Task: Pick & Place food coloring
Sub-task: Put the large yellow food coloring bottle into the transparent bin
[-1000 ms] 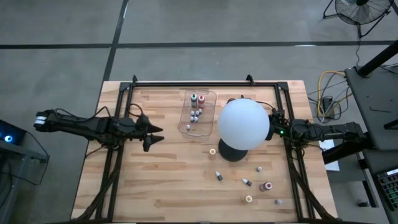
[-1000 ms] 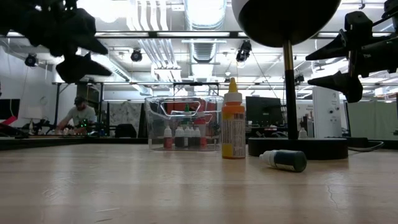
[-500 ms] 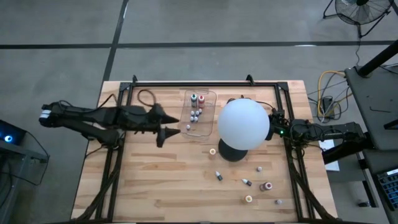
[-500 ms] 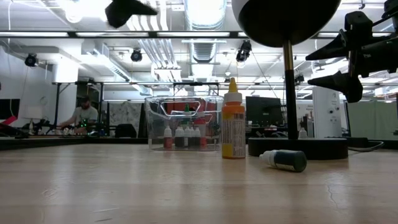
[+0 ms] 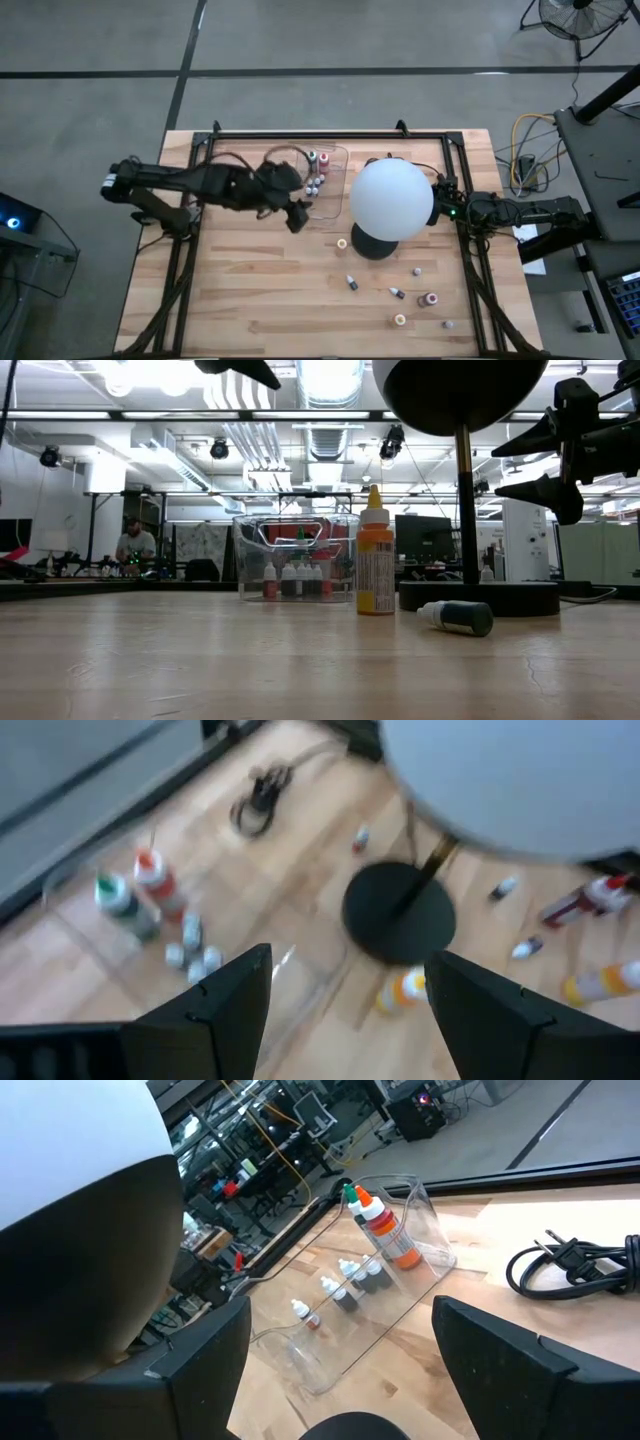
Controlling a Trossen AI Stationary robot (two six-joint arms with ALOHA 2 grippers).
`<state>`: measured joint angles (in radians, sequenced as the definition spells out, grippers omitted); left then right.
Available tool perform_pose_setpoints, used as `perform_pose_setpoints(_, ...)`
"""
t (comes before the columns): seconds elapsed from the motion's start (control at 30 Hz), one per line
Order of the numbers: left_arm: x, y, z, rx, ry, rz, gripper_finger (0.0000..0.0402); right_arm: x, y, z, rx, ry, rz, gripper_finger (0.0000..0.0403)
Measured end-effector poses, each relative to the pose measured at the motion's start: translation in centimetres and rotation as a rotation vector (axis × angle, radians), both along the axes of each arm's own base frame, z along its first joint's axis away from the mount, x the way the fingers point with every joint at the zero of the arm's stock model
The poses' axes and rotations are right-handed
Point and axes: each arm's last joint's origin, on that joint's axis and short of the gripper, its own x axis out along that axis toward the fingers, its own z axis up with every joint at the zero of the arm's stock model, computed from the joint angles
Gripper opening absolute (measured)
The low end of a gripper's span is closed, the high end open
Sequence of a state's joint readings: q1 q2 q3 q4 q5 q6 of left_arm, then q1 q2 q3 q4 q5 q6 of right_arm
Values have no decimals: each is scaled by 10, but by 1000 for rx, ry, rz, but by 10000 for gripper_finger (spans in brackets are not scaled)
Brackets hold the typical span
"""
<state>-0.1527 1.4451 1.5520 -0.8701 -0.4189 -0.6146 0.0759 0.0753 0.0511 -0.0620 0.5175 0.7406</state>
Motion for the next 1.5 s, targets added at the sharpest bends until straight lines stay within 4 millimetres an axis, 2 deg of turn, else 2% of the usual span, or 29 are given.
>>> perform_pose_setpoints(0.4,40,-53,-54,-126,70,87,234,0,0,0,0,-1,0,302)
perform_pose_setpoints(0.63,60,-65,-89,-228,116,202,234,0,0,0,0,-1,1,302)
perform_pose_setpoints(0.87,84,-74,-115,-263,150,182,234,0,0,0,0,-1,1,302)
perform_pose_setpoints(1.27,115,-82,-132,-217,164,171,234,0,0,0,0,0,1,302)
perform_pose_setpoints(1.5,117,-79,-139,-146,163,200,234,0,0,0,0,0,1,302)
